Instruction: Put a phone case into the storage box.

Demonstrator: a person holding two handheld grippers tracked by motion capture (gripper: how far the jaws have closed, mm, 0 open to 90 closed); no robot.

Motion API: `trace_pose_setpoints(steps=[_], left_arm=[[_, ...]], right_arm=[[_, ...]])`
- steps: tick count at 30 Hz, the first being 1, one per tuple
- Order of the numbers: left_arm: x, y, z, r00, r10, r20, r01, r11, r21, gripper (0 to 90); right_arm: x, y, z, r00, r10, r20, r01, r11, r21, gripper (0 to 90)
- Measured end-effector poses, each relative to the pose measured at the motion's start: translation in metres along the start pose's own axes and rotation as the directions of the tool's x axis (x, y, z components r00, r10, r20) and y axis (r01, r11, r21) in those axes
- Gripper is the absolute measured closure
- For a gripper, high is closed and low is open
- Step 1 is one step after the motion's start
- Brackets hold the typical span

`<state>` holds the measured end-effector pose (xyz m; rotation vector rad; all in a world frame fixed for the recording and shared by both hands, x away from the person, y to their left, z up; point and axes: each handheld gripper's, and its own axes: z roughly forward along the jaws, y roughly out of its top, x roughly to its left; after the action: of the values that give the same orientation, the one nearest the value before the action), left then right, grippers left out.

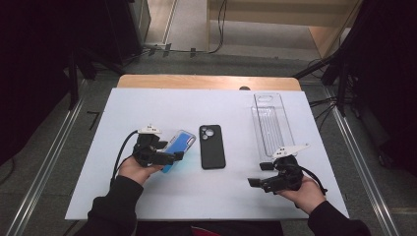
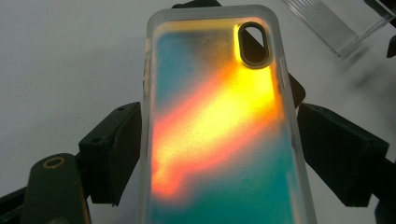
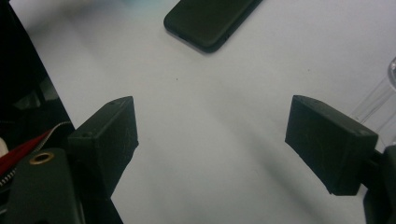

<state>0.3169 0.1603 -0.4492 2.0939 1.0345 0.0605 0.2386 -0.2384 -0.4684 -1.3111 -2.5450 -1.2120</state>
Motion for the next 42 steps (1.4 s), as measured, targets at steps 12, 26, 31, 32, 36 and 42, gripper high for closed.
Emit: trace_pose_setpoints(steps=[12,26,31,32,36,42], left_arm=[[-0.025,-0.003,0.002,0.9999,0.004,0.011,-0.004,0.9983,-0.057,16.7],[-0.043,-0.007,0.017,0.999,-0.006,-0.044,0.0,0.9892,-0.146,16.7],[-0.046,-0.009,0.023,0.9987,0.006,-0.05,-0.015,0.9819,-0.189,16.7],[-0.047,-0.009,0.024,0.9981,0.017,-0.059,-0.028,0.9799,-0.197,16.7],[-0.053,-0.011,0.028,0.996,0.042,-0.079,-0.058,0.9738,-0.22,16.7],[-0.054,-0.014,0.033,0.9963,0.033,-0.08,-0.053,0.9639,-0.261,16.7]], right_arm=[[0.01,0.011,-0.007,0.9993,0.037,0.007,-0.037,0.998,-0.058,15.3],[0.024,0.035,0.0,0.9981,0.05,0.036,-0.047,0.994,-0.094,15.4],[0.028,0.044,0.005,0.9971,0.053,0.053,-0.048,0.994,-0.102,15.4],[0.028,0.045,0.006,0.9972,0.051,0.055,-0.045,0.993,-0.105,15.3],[0.03,0.052,0.009,0.9971,0.057,0.051,-0.051,0.992,-0.117,15.4],[0.034,0.064,0.015,0.9978,0.054,0.039,-0.048,0.99,-0.132,15.4]])
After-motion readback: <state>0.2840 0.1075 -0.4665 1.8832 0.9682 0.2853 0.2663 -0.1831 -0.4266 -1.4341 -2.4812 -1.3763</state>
